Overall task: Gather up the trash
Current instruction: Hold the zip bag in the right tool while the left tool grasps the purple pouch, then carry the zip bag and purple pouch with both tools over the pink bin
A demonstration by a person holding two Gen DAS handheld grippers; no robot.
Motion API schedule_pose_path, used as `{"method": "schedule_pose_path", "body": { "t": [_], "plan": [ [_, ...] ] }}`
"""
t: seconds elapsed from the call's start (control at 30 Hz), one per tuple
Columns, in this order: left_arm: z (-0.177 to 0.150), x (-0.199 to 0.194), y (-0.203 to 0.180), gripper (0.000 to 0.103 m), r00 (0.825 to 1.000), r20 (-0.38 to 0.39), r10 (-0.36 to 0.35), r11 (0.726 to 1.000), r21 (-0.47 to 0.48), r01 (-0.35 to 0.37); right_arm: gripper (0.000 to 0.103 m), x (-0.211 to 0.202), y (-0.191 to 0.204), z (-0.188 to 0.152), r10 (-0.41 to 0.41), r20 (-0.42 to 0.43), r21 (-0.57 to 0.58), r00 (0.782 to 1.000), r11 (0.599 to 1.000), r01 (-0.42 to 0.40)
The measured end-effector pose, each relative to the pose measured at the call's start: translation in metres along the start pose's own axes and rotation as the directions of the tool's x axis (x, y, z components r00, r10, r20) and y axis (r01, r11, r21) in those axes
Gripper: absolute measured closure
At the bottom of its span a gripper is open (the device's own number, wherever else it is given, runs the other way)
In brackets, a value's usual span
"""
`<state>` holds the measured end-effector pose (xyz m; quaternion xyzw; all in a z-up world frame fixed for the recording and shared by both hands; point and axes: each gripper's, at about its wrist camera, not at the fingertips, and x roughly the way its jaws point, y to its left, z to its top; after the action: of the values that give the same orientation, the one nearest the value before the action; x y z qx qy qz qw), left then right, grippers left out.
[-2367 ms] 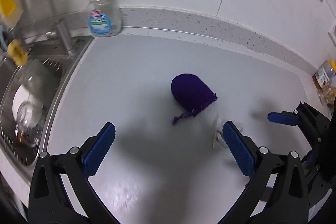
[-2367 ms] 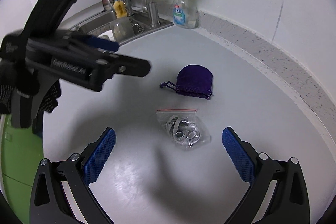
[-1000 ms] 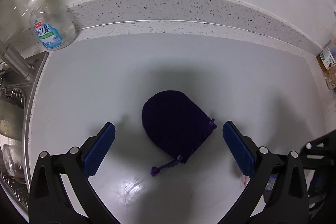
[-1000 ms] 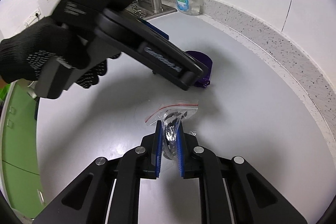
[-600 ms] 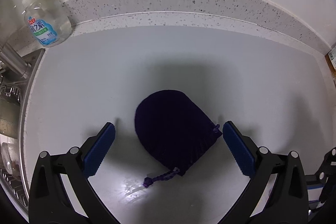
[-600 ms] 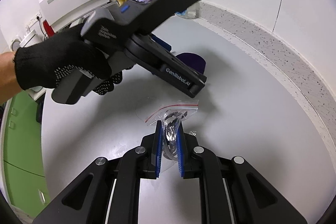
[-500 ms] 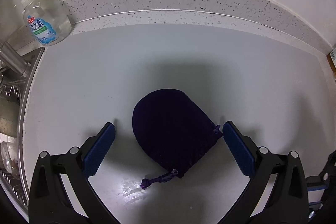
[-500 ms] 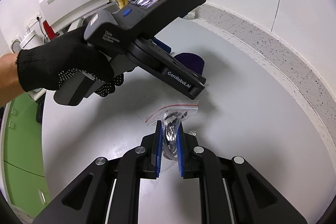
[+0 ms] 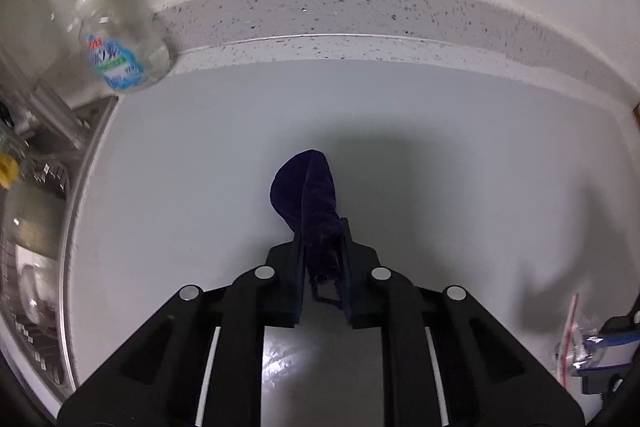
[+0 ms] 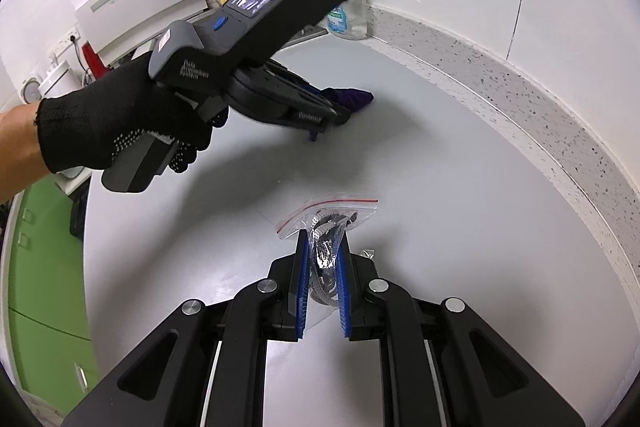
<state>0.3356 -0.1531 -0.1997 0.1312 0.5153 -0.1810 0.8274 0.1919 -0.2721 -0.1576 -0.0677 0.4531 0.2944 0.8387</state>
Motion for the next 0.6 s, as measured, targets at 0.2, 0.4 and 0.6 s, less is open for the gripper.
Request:
{"method": "schedule_pose_path", "body": {
  "t": [0.2,0.4,0.6],
  "plan": [
    [-0.013,-0.013,0.005,0.092,1.000,0.028,-0.010,1.000,-0.022,0.011,0.091,-0.005,0.003,0.002,0.002,0.015,-0.010,1.000,1.000,-0.002],
    [-0.046,-0.056,0.019,0.092,0.996,0.090,-0.008,0.998,-0.067,0.014,0.091,-0.011,0.020,0.006,0.006,0.036,-0.037,0.999,0.999,-0.005],
    [-0.099,-0.104,0.038,0.092,0.991,0.135,0.023,0.992,-0.124,-0.006,0.091,-0.016,0.053,0.009,0.025,0.055,-0.072,0.998,0.997,-0.021]
  ]
}}
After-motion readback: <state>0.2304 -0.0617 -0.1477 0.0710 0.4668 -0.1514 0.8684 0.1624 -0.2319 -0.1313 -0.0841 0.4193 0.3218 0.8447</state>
